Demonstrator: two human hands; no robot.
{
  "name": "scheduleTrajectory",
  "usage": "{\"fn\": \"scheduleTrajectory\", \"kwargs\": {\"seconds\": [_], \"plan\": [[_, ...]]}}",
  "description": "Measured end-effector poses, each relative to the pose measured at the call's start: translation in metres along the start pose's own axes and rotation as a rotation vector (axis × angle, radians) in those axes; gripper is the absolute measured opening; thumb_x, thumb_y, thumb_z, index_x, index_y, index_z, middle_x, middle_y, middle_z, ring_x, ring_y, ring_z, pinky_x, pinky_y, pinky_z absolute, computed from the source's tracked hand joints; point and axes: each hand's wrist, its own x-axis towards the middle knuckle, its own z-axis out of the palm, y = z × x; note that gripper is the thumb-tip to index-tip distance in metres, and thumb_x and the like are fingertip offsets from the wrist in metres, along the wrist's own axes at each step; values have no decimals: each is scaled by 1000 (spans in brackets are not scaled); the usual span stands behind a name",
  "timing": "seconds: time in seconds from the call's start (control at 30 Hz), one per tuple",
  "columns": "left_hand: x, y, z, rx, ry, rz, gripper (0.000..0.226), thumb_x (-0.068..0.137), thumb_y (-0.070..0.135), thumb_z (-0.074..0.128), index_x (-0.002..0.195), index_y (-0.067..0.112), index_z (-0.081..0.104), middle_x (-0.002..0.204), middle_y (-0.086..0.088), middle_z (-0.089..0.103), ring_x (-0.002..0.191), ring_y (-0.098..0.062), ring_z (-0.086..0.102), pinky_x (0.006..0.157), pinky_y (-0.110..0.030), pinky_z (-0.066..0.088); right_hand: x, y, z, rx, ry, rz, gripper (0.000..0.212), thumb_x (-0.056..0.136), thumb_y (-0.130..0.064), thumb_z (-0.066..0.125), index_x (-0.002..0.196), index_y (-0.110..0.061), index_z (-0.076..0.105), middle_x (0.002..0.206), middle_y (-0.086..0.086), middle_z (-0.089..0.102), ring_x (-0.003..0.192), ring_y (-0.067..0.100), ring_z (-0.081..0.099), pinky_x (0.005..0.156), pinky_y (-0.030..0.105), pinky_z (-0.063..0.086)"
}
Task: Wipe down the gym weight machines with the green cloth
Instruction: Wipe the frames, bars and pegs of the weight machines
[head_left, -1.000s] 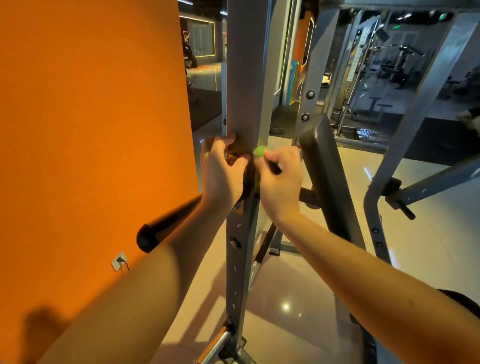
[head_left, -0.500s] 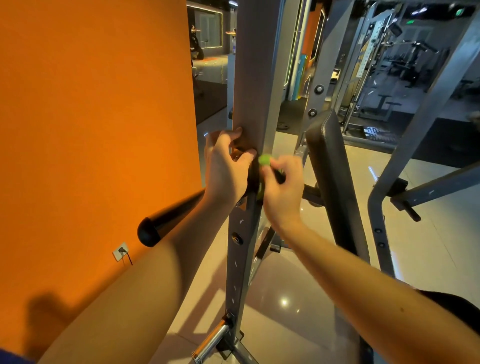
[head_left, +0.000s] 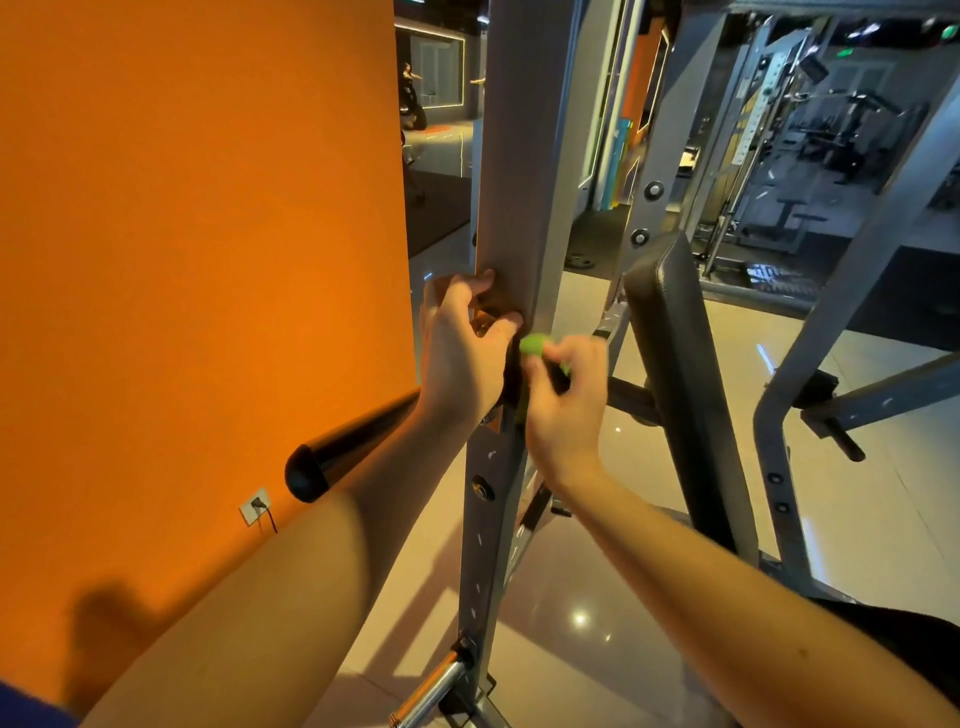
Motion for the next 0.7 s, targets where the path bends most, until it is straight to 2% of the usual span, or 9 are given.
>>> {"fn": "scheduleTrajectory", "kwargs": {"seconds": [0.1, 0.17, 0.2, 0.27, 0.37, 0.4, 0.47, 0.53, 0.7], "plan": [[-2, 3, -1, 2, -8, -8, 45, 93, 21, 73, 134, 15, 56, 121, 4, 60, 107, -4, 57, 85, -12, 49, -39, 28, -4, -32, -100, 243, 29, 94, -10, 70, 90, -33, 53, 104, -5, 52, 101, 18, 60, 81, 22, 59], [-2, 3, -2, -8, -12, -13, 45, 92, 20, 74, 133, 15, 56, 119, 6, 59, 98, 1, 58, 79, -5, 47, -31, 25, -8, -56, -122, 278, 25, 93, -12, 72, 88, -31, 57, 100, -7, 54, 98, 14, 61, 82, 25, 60], [-2, 3, -3, -13, -15, -12, 44, 92, 19, 74, 133, 14, 57, 117, 7, 59, 94, 4, 58, 79, -3, 48, -19, 17, -12, -60, -116, 229, 20, 93, -13, 73, 88, -27, 60, 99, -7, 55, 96, 11, 60, 83, 27, 59], [-3, 2, -4, -1, -15, -11, 43, 93, 17, 74, 132, 13, 57, 116, 6, 58, 92, 7, 58, 82, -4, 50, 17, -12, -14, -40, -64, 60, 11, 93, -15, 73, 89, -19, 64, 98, -3, 57, 95, 9, 58, 84, 20, 54], [-3, -1, -4, 26, -36, -4, 41, 93, 1, 67, 132, 7, 57, 118, 4, 55, 92, 20, 54, 76, 1, 44, 59, -49, -12, 61, 65, -102, 9, 93, -15, 73, 93, -16, 65, 99, 0, 60, 95, 11, 58, 83, 13, 47], [-3, -2, -4, 24, -38, -4, 41, 93, -2, 66, 132, 5, 57, 117, 4, 54, 92, 20, 54, 76, 1, 44, 61, -50, -8, 79, 89, -136, 10, 93, -13, 73, 96, -16, 64, 101, 2, 60, 96, 12, 58, 83, 13, 48], [-1, -4, -3, 9, -32, -4, 40, 93, 7, 71, 131, 8, 58, 116, 5, 58, 94, 7, 59, 82, -7, 51, 44, -31, -3, 76, 74, -140, 17, 94, -10, 71, 99, -22, 61, 104, 6, 57, 99, 16, 57, 85, 18, 49], [1, -7, -2, -1, -27, -8, 43, 91, 20, 76, 130, 15, 59, 116, 2, 62, 101, -5, 63, 90, -21, 56, 6, 0, 2, 61, 16, -26, 26, 96, -10, 67, 98, -32, 54, 106, 4, 53, 101, 19, 56, 87, 25, 51], [0, -12, 1, -8, -23, -31, 47, 89, 27, 77, 132, 21, 59, 124, 0, 61, 111, -11, 61, 97, -32, 56, -72, 53, -1, -32, -131, 350, 26, 98, -6, 63, 95, -29, 51, 99, -9, 50, 92, 4, 55, 75, 12, 49]]}}
